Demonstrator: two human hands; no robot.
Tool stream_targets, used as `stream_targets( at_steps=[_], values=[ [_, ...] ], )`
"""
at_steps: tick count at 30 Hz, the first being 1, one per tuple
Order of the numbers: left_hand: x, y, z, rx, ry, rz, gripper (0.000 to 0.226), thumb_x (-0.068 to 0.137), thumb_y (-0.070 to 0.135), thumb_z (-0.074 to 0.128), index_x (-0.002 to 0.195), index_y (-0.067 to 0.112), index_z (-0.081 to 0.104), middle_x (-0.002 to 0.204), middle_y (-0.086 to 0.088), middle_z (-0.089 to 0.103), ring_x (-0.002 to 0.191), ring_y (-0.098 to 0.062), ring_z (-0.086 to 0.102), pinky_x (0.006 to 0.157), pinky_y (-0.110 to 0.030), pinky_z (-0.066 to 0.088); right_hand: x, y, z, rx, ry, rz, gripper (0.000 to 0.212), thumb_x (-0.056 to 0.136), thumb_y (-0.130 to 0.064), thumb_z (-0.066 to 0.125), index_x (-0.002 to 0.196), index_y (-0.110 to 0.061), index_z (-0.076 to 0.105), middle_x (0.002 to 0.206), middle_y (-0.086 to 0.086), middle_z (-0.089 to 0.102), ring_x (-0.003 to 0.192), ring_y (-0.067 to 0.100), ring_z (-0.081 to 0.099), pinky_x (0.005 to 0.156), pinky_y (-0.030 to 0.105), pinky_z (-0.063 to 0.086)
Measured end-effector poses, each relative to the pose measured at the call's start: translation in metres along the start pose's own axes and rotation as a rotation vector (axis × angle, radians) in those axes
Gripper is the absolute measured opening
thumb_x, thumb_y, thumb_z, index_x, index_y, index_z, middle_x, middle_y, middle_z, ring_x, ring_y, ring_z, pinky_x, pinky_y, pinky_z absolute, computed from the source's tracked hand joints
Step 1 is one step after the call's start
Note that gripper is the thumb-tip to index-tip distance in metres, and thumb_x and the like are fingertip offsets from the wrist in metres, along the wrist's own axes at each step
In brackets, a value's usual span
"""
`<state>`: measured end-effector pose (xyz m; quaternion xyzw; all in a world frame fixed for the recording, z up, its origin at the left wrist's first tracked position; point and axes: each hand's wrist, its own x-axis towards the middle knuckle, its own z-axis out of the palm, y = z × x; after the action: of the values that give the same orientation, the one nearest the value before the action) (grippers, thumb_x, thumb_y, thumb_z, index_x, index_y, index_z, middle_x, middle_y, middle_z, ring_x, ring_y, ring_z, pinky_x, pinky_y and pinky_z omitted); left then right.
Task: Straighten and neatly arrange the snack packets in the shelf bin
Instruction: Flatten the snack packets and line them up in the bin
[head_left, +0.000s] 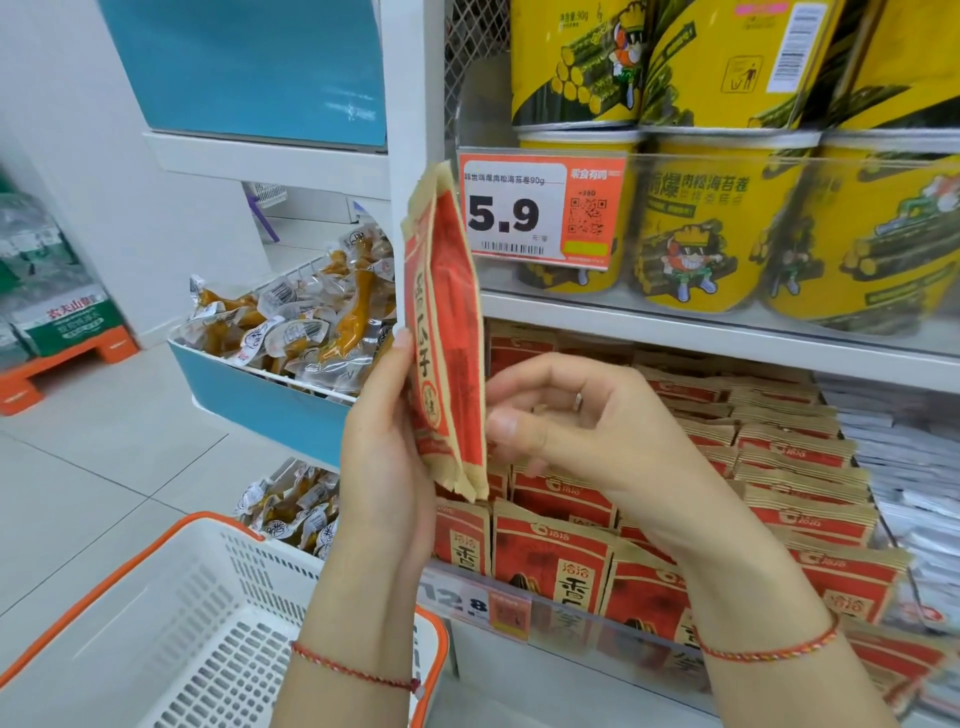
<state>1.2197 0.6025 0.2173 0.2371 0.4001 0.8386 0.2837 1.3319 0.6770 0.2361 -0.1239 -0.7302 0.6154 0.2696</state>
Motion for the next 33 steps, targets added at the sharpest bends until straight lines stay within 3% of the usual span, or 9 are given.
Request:
stream_targets(
  at_steps=[5, 11, 17, 20, 23, 25, 29, 33],
  values=[
    [0.003, -0.001, -0.003, -0.034, 0.055, 0.047, 0.046, 0.101, 0.031, 0.041, 0.071, 0.023, 0.075, 0.066, 0.008, 0.066, 0.061, -0.003, 0.062, 0.057, -0.016, 0.05, 0.001, 0.006, 0.001, -0.032, -0.022, -0.012, 0.028, 0.065, -0.032, 0.073, 0.089, -0.016, 0.071, 0.077, -0.004, 0.071, 0.066, 0.01, 0.066, 0.064, 0.017, 0.05],
    [0.004, -0.003, -0.007, -0.032, 0.054, 0.046, 0.032, 0.101, 0.033, 0.041, 0.091, 0.02, 0.068, 0.072, 0.007, 0.066, 0.065, -0.005, 0.061, 0.058, -0.019, 0.05, 0.001, 0.004, 0.004, 0.023, -0.041, 0.0, 0.025, 0.068, -0.023, 0.07, 0.089, -0.009, 0.069, 0.071, 0.004, 0.073, 0.061, 0.008, 0.066, 0.064, 0.023, 0.054],
    [0.005, -0.005, -0.008, -0.019, 0.03, 0.057, 0.031, 0.101, 0.031, 0.04, 0.093, 0.019, 0.068, 0.07, 0.007, 0.066, 0.062, -0.004, 0.062, 0.057, -0.019, 0.051, 0.002, 0.007, 0.002, 0.022, -0.016, -0.001, 0.022, 0.073, -0.02, 0.067, 0.091, -0.007, 0.069, 0.076, 0.01, 0.074, 0.062, 0.014, 0.069, 0.067, 0.027, 0.056],
    [0.006, -0.006, -0.01, 0.012, 0.046, 0.078, 0.028, 0.094, 0.034, 0.046, 0.1, 0.017, 0.068, 0.078, 0.005, 0.069, 0.07, -0.007, 0.065, 0.064, -0.023, 0.054, 0.002, 0.007, 0.0, 0.018, -0.003, -0.01, 0.02, 0.074, -0.02, 0.065, 0.09, -0.008, 0.07, 0.076, 0.01, 0.074, 0.061, 0.015, 0.07, 0.062, 0.023, 0.055],
    [0.007, -0.005, -0.012, 0.041, 0.069, 0.088, 0.03, 0.093, 0.028, 0.05, 0.113, 0.012, 0.066, 0.096, -0.002, 0.07, 0.088, -0.016, 0.066, 0.083, -0.035, 0.055, 0.004, 0.012, -0.002, -0.001, 0.062, 0.016, 0.018, 0.08, -0.02, 0.062, 0.094, -0.011, 0.071, 0.078, 0.007, 0.075, 0.063, 0.015, 0.07, 0.063, 0.023, 0.057],
    [0.006, -0.004, -0.012, 0.073, 0.082, 0.094, 0.03, 0.096, 0.021, 0.052, 0.12, 0.008, 0.061, 0.099, -0.004, 0.071, 0.088, -0.017, 0.068, 0.08, -0.034, 0.056, 0.006, 0.015, -0.003, -0.038, 0.112, 0.04, 0.021, 0.084, -0.025, 0.06, 0.098, -0.015, 0.071, 0.082, 0.002, 0.076, 0.067, 0.014, 0.07, 0.067, 0.024, 0.058],
    [0.003, -0.003, -0.009, 0.202, 0.049, 0.154, 0.034, 0.088, 0.024, 0.062, 0.121, 0.016, 0.059, 0.107, -0.004, 0.074, 0.093, -0.019, 0.071, 0.076, -0.03, 0.057, 0.007, 0.016, -0.003, -0.058, 0.164, 0.079, 0.041, 0.071, -0.044, 0.06, 0.103, -0.02, 0.071, 0.083, -0.003, 0.076, 0.067, 0.015, 0.071, 0.066, 0.022, 0.057],
    [0.001, -0.002, -0.004, 0.236, -0.058, 0.209, 0.043, 0.089, 0.037, 0.054, 0.127, 0.018, 0.059, 0.112, -0.003, 0.072, 0.099, -0.019, 0.07, 0.083, -0.035, 0.057, 0.007, 0.017, -0.003, -0.017, 0.14, 0.112, 0.029, 0.081, -0.037, 0.055, 0.098, -0.022, 0.072, 0.082, -0.001, 0.076, 0.062, 0.01, 0.066, 0.063, 0.021, 0.056]
  ],
)
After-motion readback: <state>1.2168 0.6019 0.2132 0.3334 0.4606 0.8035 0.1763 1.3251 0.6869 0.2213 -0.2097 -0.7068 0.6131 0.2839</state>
